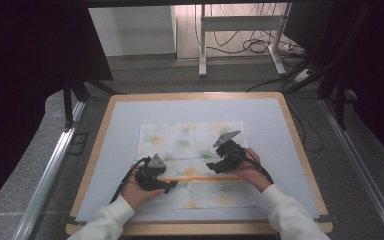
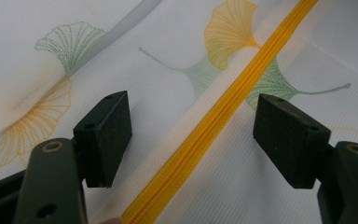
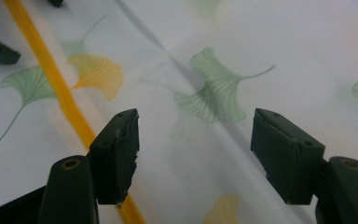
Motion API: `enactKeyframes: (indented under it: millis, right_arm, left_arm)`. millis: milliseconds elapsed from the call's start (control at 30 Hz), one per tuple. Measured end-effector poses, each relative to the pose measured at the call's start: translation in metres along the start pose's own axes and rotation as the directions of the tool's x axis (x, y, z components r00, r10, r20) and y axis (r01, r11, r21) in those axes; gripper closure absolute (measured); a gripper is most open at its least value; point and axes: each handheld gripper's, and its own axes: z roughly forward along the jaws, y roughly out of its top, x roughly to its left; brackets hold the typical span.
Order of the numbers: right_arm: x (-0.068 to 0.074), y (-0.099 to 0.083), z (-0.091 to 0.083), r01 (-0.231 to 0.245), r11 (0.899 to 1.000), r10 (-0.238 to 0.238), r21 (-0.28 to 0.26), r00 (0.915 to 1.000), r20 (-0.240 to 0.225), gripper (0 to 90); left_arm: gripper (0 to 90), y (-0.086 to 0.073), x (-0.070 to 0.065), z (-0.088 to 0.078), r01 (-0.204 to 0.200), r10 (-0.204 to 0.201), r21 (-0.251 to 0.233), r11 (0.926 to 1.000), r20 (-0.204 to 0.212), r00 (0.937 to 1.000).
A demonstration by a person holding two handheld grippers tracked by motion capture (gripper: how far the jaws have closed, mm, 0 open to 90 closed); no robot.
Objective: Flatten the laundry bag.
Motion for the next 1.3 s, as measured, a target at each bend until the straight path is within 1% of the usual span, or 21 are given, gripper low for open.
enactKeyframes:
  millis: [67,133,200,233,333,367,433,467,533,567,633,767,833,867,900,1000,1033,1100,1167,1233,1300]
  right_arm:
    - [0.006,-0.006,-0.002,0.004,1.000,-0.004,0.003,0.9998,-0.019,32.5]
    - [0.016,-0.010,-0.006,0.010,1.000,-0.010,0.010,0.9990,-0.044,32.4]
    - [0.029,-0.013,-0.010,0.029,1.000,-0.028,0.009,0.9965,-0.078,32.0]
    - [0.038,-0.014,-0.013,0.042,0.999,-0.041,0.010,0.9942,-0.099,31.6]
    - [0.065,-0.017,-0.018,0.087,0.996,-0.084,0.013,0.9836,-0.160,29.1]
    - [0.074,-0.018,-0.019,0.107,0.994,-0.102,0.018,0.9797,-0.173,28.1]
    - [0.089,-0.020,-0.020,0.148,0.989,-0.141,0.026,0.9713,-0.192,26.6]
    - [0.096,-0.020,-0.020,0.161,0.987,-0.153,0.027,0.9680,-0.199,26.6]
    - [0.106,-0.021,-0.018,0.186,0.982,-0.175,0.034,0.9616,-0.212,26.7]
    - [0.109,-0.022,-0.016,0.205,0.978,-0.192,0.043,0.9584,-0.211,26.7]
    - [0.113,-0.022,-0.010,0.231,0.971,-0.216,0.055,0.9542,-0.207,27.3]
    - [0.116,-0.021,-0.001,0.248,0.966,-0.232,0.068,0.9550,-0.185,30.4]
    - [0.116,-0.020,0.002,0.254,0.965,-0.240,0.068,0.9561,-0.168,32.6]
    - [0.116,-0.020,0.003,0.262,0.962,-0.249,0.070,0.9550,-0.162,33.9]
    - [0.116,-0.020,0.004,0.261,0.963,-0.247,0.072,0.9559,-0.159,35.4]
    - [0.117,-0.020,0.006,0.270,0.959,-0.258,0.087,0.9580,-0.125,40.6]
    - [0.117,-0.020,0.006,0.266,0.960,-0.253,0.088,0.9581,-0.135,43.9]
    - [0.117,-0.020,0.006,0.265,0.961,-0.252,0.085,0.9578,-0.139,50.3]
    - [0.116,-0.019,0.006,0.261,0.962,-0.246,0.083,0.9559,-0.161,56.7]
    - [0.116,-0.019,0.006,0.256,0.963,-0.241,0.081,0.9574,-0.159,62.3]
    - [0.115,-0.018,0.006,0.258,0.963,-0.243,0.080,0.9571,-0.158,68.0]
  left_arm:
    - [28.2,0.000,0.001,0.001,0.001,-0.001,-0.004,1.0000,0.000,1.0000]
    - [28.2,0.000,0.001,0.000,-0.004,0.004,-0.001,1.0000,0.000,1.0000]
    - [28.2,-0.001,0.000,0.001,0.007,-0.007,-0.010,0.9999,-0.002,1.0000]
    - [28.2,-0.001,0.000,0.001,-0.002,0.002,-0.006,1.0000,-0.003,1.0000]
    - [28.2,-0.001,0.001,0.001,-0.002,0.002,-0.006,1.0000,-0.001,1.0000]
    - [28.2,-0.001,0.001,0.001,0.000,0.000,-0.007,1.0000,-0.001,1.0000]
    - [28.2,-0.001,0.001,0.001,0.001,-0.001,-0.007,1.0000,-0.001,1.0000]
    - [28.2,-0.001,0.001,0.001,0.001,-0.001,-0.007,1.0000,-0.001,1.0000]
    - [28.1,-0.001,0.001,0.001,0.002,-0.002,-0.006,1.0000,-0.001,1.0000]
    - [28.1,-0.001,0.001,0.001,0.004,-0.004,-0.006,1.0000,0.000,1.0000]
    - [28.2,-0.001,0.002,0.001,0.000,0.000,-0.005,1.0000,0.002,1.0000]
    - [28.2,-0.001,0.002,0.000,0.017,-0.017,-0.010,0.9998,0.013,0.9998]
    - [28.2,-0.001,0.003,0.000,0.020,-0.019,-0.011,0.9997,0.017,0.9997]
    - [28.2,-0.001,0.003,0.000,0.022,-0.022,-0.011,0.9997,0.018,0.9996]
    - [28.2,-0.001,0.003,0.000,0.022,-0.022,-0.012,0.9997,0.018,0.9996]
    - [28.2,-0.001,0.004,0.000,0.019,-0.019,-0.008,0.9998,0.020,0.9996]
    - [28.2,-0.001,0.004,0.000,0.020,-0.020,-0.008,0.9998,0.020,0.9996]
    - [28.2,-0.001,0.004,0.000,0.020,-0.020,-0.008,0.9998,0.020,0.9996]
    - [28.1,-0.001,0.004,0.000,0.020,-0.020,-0.007,0.9998,0.019,0.9996]
    - [28.1,-0.001,0.004,0.000,0.020,-0.020,-0.007,0.9998,0.019,0.9996]
    - [28.1,-0.001,0.004,0.000,0.021,-0.021,-0.007,0.9998,0.020,0.9996]
